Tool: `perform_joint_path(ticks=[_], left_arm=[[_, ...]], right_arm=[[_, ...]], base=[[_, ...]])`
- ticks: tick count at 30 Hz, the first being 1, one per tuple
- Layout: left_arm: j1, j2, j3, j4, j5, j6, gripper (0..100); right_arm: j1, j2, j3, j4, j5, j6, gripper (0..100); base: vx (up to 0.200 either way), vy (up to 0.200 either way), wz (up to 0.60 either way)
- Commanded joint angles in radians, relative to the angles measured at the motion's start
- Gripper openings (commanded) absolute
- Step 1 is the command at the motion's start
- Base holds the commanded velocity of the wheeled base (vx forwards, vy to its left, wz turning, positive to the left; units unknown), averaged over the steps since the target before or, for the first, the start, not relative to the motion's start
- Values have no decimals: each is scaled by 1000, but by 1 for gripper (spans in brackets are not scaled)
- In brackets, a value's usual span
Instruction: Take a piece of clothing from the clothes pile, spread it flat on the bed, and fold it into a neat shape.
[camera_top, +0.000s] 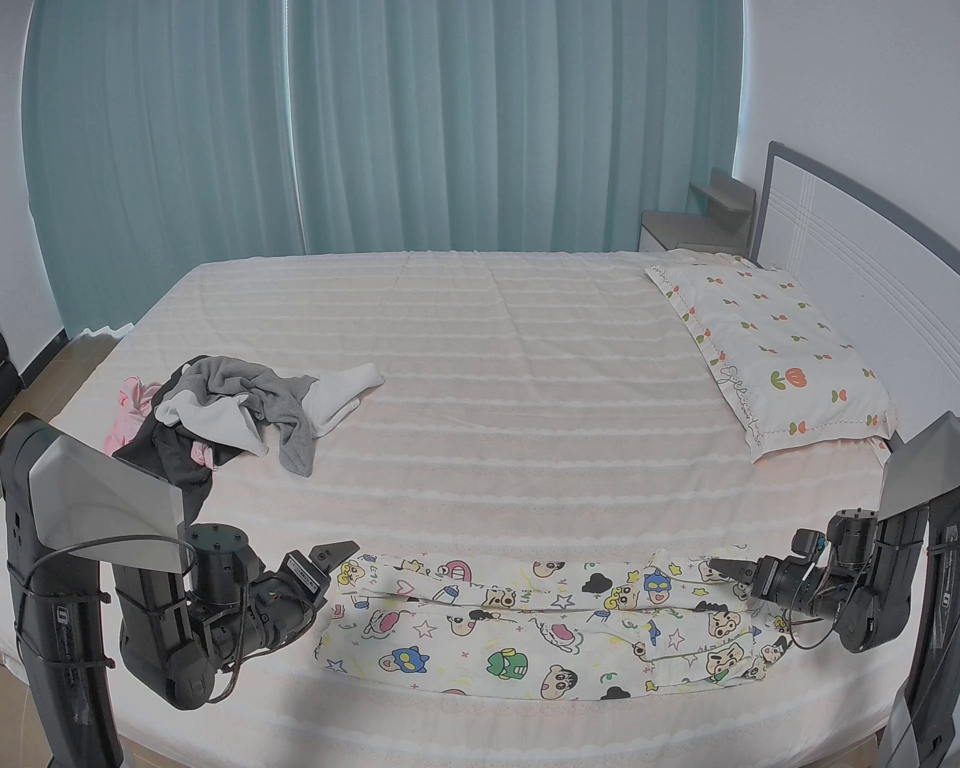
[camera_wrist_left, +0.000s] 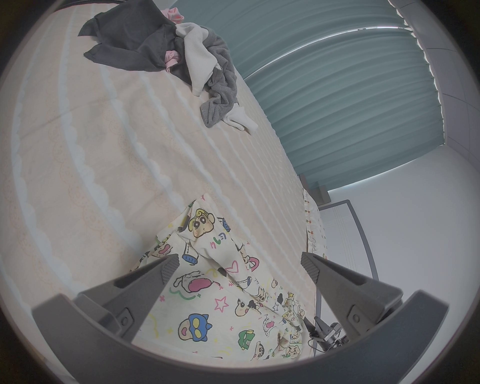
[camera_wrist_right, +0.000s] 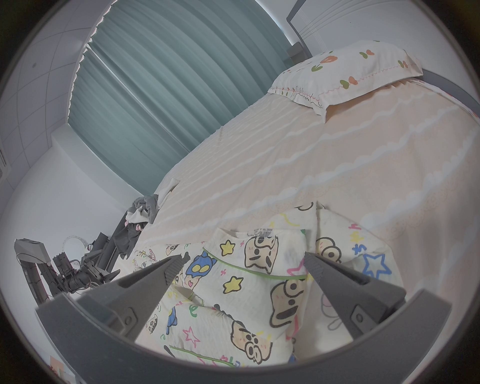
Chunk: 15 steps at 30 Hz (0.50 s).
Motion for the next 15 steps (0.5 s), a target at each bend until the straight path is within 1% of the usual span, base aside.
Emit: perform_joint_path(ticks=[1, 15], left_arm=[[0, 5, 0, -17, 1, 0, 100], [-1, 5, 0, -17, 1, 0, 100]], right_arm=[[6, 19, -8, -18, 0, 0, 100], [-5, 27, -14, -18, 0, 0, 100]], base=[[0, 0, 0], [0, 0, 0]])
